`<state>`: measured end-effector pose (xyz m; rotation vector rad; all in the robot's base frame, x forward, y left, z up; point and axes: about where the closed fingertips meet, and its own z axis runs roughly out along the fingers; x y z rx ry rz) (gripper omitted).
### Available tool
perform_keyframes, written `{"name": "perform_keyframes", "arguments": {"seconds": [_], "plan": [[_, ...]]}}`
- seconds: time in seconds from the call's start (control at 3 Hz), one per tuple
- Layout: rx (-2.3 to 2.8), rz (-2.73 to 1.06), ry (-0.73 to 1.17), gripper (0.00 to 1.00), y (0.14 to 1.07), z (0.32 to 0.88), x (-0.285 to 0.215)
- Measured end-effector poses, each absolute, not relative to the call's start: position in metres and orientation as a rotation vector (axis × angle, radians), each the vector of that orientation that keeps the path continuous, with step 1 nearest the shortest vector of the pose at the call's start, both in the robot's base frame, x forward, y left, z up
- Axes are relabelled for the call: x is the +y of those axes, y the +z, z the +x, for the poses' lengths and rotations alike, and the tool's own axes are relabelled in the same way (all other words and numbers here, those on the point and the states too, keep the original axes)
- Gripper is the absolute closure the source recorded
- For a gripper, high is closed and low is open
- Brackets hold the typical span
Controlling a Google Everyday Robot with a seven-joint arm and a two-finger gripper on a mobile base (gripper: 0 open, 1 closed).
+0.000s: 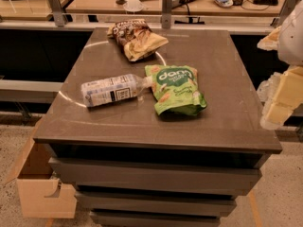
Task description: Move brown chip bag near blue plastic bottle
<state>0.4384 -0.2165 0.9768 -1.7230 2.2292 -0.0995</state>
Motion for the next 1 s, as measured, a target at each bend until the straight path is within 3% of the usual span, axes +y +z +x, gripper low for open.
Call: {"name": "perform_keyframes", "arguments": {"seconds": [0.67,1.0], "plan": [[2.161,-1.658,-0.036,0.0,0.979,0.463,-0.217],[2.055,-1.443,0.09,0.0,0.978,0.533,-0.214]]}}
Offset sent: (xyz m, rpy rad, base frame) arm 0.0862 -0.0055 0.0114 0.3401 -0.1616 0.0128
